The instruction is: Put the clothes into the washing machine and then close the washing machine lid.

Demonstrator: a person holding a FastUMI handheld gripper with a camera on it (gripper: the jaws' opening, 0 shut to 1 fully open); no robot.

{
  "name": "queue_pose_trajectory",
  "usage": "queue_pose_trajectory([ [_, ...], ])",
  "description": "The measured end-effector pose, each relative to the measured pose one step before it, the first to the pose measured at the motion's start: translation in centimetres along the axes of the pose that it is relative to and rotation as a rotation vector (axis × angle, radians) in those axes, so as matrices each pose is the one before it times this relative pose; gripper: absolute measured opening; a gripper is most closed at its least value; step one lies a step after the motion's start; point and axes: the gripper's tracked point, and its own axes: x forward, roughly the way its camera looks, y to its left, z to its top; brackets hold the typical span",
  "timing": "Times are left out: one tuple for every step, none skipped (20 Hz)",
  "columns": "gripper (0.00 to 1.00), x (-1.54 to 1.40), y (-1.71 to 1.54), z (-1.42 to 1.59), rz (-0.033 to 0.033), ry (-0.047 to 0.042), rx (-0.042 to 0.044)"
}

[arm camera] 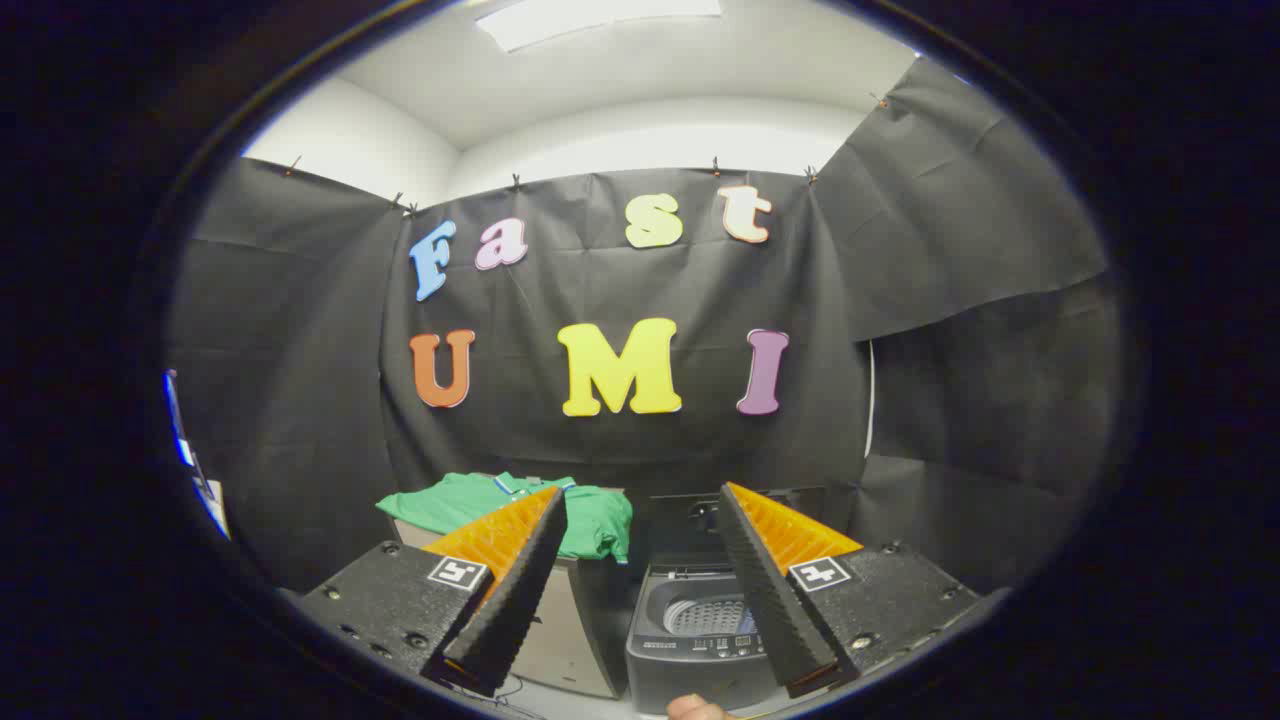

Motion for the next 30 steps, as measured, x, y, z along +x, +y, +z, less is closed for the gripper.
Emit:
queue_pose_trajectory([
  [0.95,0.206,-0.107,-0.138,0.01296,0.00272,0.00320],
  [0.95,0.239,0.002,-0.008,0.01449,0.00236,0.00182],
  [0.95,0.271,-0.093,0.032,0.01348,0.00118,-0.00061],
  [0.95,0.279,-0.022,0.032,0.01517,-0.00133,-0.00030],
  [0.95,0.384,-0.026,0.104,0.01336,0.00089,-0.00043],
  [0.95,0.355,0.043,0.142,0.01525,0.00188,0.00211],
  [0.95,0.294,0.114,-0.072,0.01755,0.00344,0.00451],
  [0.95,0.278,0.061,-0.115,0.01589,0.00851,0.00598],
  [0.95,0.516,0.101,-0.189,0.01592,0.01102,0.00771],
  [0.95,0.581,0.328,-0.237,0.01440,0.01314,0.00829],
  [0.95,0.476,0.383,-0.013,0.01969,0.00958,0.00562],
  [0.95,0.555,0.509,0.030,0.01857,0.00682,0.00222],
  [0.96,0.689,0.727,0.174,0.01928,0.00473,-0.00270],
  [0.96,0.931,0.619,-0.016,0.01063,0.01109,-0.00347],
  [0.96,0.995,0.817,-0.175,0.01098,0.02091,0.00054],
  [0.97,0.942,0.791,-0.623,0.00936,0.04136,0.01190],
  [0.97,1.118,1.095,-0.556,0.01951,0.04607,0.02256],
  [0.98,1.235,0.788,-0.433,0.00880,0.05013,0.02507],
  [0.98,1.428,0.500,-0.214,-0.00226,0.05106,0.01983],
  [0.98,1.440,0.557,-0.047,-0.00522,0.04393,0.00814],
  [0.98,1.671,0.714,0.351,-0.00257,0.03186,0.00869],
  [0.98,1.676,0.916,0.269,0.00627,0.03810,0.00506],
  [0.98,1.653,1.074,0.142,0.01510,0.05392,0.00099],
  [0.97,1.822,1.008,0.045,0.01547,0.05683,-0.00142],
  [0.97,1.732,0.707,0.498,0.00433,0.04092,0.00376],
  [0.97,1.747,0.859,0.488,0.00665,0.04196,0.00053],
  [0.97,1.730,0.910,0.503,0.00360,0.04149,0.00111],
  [0.97,1.657,0.685,0.238,-0.00780,0.04703,-0.00755],
  [0.97,1.439,0.738,0.337,-0.00528,0.04553,-0.00282],
  [0.97,1.639,0.632,-0.181,-0.00115,0.06595,0.00715],
])
